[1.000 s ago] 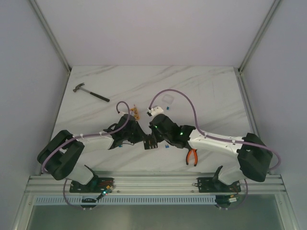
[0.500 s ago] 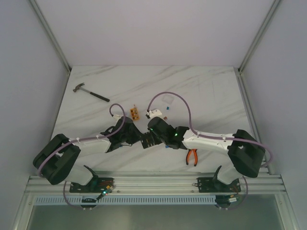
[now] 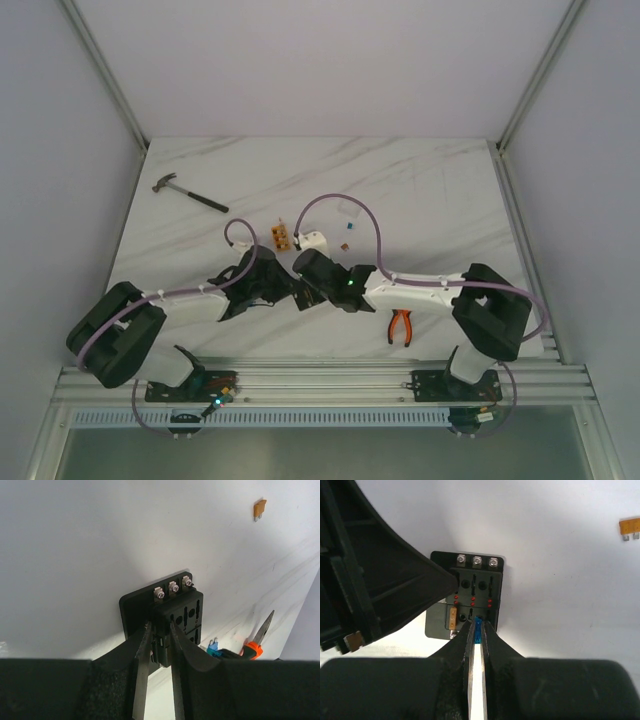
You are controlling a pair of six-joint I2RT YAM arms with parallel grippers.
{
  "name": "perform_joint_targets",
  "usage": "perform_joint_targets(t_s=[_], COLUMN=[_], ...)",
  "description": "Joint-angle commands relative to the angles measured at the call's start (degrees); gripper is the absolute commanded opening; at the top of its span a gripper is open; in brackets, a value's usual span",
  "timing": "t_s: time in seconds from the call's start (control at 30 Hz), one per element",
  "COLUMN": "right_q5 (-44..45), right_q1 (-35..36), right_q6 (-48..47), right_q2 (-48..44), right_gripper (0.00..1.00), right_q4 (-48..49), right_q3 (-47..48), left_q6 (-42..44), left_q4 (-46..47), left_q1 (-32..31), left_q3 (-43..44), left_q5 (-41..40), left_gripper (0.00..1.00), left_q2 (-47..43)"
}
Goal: Snap on the fuse box
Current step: Install the fuse at the fuse box base.
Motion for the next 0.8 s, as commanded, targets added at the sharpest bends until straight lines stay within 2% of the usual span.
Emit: perform_joint_targets(t_s=[0.0,0.3,0.6,0.77], right_q5=[3.22,2.43,0.29,-1.40], right_q1=[0.65,1.37,1.29,1.31], right_q6=[-0.86,-4.18,-15.09,-17.69], right_q2=[1.94,2.89,0.01,0.32], right_gripper=[0.00,0.00,0.00,0.00], right_q4=[-0.11,2.63,7.33,8.49], right_q3=[2.32,1.93,-1.50,-1.99], left_q6=[-0.93,-2.08,-1.34,-1.01], left_q4=[-2.25,-0.39,0.06,0.14], left_q1=[0.05,0.07,0.14,0.24], left_q3=[-2.23,-3.36,-3.06,-2.96], left_q5=[-1.09,-0.55,-0.46,-0.45], left_gripper=[0.31,0.31,0.30,0.31], left_q2=[-1.67,-1.84,-1.48,-1.38])
